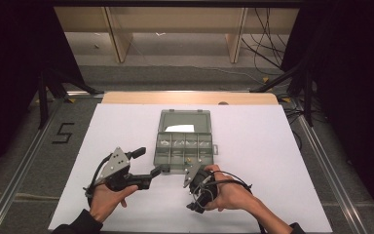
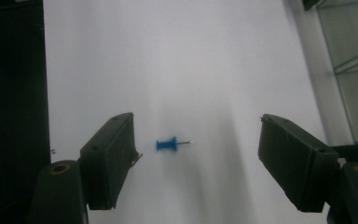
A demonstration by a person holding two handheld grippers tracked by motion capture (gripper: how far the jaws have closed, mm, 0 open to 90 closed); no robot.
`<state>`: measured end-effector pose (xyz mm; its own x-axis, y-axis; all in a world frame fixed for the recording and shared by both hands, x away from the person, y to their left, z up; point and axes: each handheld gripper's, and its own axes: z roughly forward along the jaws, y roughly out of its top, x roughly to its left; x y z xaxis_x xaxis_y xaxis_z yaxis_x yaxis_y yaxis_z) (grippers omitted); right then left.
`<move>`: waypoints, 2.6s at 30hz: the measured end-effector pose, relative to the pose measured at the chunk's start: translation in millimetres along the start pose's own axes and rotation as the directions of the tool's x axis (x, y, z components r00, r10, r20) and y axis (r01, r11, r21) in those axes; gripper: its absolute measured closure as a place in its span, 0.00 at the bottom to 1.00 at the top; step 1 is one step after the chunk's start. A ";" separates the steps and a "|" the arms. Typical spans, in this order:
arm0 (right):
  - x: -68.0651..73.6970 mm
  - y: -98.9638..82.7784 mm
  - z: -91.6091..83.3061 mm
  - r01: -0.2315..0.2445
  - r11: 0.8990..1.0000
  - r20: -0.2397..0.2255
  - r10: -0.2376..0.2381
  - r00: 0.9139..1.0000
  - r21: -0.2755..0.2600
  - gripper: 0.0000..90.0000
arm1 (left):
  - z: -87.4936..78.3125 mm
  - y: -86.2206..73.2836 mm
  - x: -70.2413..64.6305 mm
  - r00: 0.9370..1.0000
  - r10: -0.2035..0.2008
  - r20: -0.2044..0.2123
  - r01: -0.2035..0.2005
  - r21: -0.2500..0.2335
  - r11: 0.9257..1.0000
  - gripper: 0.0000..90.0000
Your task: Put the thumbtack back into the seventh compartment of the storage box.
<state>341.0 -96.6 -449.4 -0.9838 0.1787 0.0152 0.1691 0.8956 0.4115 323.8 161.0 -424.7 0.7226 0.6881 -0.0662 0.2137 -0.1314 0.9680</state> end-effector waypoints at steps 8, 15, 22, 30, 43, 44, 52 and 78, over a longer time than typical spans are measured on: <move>3.2 -0.4 9.5 0.033 0.999 -0.002 -0.033 0.999 0.039 0.36 | -0.4 0.1 -0.3 1.000 0.003 0.000 -0.003 0.000 1.000 0.20; 6.1 1.1 15.6 0.057 0.997 -0.005 -0.057 0.998 0.060 0.42 | -0.3 0.2 -0.4 1.000 0.001 -0.001 -0.001 -0.001 1.000 0.20; 6.5 1.1 15.9 0.065 0.996 -0.007 -0.064 0.998 0.068 0.52 | -0.4 0.1 -0.3 1.000 0.002 -0.001 -0.002 0.000 1.000 0.20; 7.2 1.5 15.9 0.073 0.994 -0.013 -0.072 0.997 0.079 0.62 | -0.2 0.1 -0.3 1.000 0.000 0.001 0.000 0.000 1.000 0.20; 9.3 5.2 15.8 0.080 0.990 -0.039 -0.076 0.996 0.112 0.76 | 0.0 -0.2 0.0 1.000 -0.002 -0.001 0.002 0.003 1.000 0.20; 9.3 5.2 15.8 0.080 0.990 -0.039 -0.076 0.996 0.112 0.76 | 0.1 -0.1 -0.1 1.000 -0.003 -0.001 0.003 0.002 1.000 0.20; 7.1 5.7 13.3 0.075 0.993 -0.032 -0.073 0.997 0.096 0.77 | -0.1 -0.1 0.3 1.000 0.000 -0.001 0.000 0.002 1.000 0.20; -41.1 9.0 -46.4 -0.028 0.998 0.089 0.033 0.995 -0.056 0.77 | 1.2 -0.8 0.2 1.000 -0.005 -0.006 0.005 0.005 1.000 0.20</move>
<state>380.2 -114.8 -404.0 -0.9684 0.2436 -0.0526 0.1928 0.8660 0.4615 324.6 160.3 -425.7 0.7173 0.6933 -0.0696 0.2207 -0.1313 0.9665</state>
